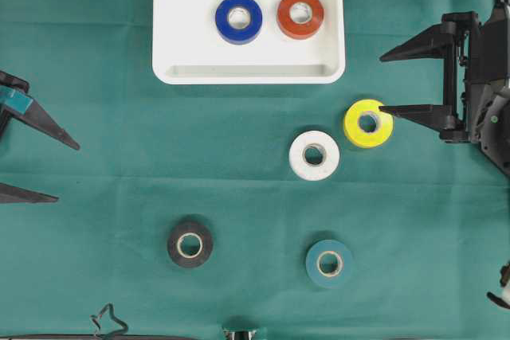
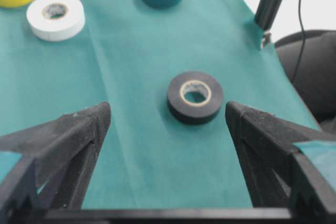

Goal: Pick up the tape from a random location and place it into the white case.
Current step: 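Move the open left gripper toward the black tape roll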

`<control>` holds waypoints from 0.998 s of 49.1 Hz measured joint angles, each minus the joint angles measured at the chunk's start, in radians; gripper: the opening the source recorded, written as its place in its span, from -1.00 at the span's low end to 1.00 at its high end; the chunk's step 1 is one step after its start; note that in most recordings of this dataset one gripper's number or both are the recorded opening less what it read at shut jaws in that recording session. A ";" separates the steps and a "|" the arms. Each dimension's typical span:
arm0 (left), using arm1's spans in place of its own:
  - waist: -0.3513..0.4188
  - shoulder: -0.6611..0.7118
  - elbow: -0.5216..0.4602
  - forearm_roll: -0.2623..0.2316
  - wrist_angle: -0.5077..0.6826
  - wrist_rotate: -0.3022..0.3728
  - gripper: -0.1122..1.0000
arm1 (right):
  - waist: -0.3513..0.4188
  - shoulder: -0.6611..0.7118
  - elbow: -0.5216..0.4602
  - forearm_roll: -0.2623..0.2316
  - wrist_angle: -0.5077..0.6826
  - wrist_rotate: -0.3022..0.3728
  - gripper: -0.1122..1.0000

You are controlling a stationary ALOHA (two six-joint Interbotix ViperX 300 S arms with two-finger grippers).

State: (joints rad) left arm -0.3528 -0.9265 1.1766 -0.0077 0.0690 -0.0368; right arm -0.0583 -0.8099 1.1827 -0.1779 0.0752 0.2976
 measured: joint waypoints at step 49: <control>0.000 0.611 -0.354 0.000 -0.218 0.011 0.91 | -0.002 -0.002 -0.006 -0.002 0.006 0.000 0.72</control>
State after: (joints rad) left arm -0.3528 -0.3160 0.8222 -0.0077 -0.1488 -0.0261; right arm -0.0598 -0.8115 1.1766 -0.1795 0.0813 0.2976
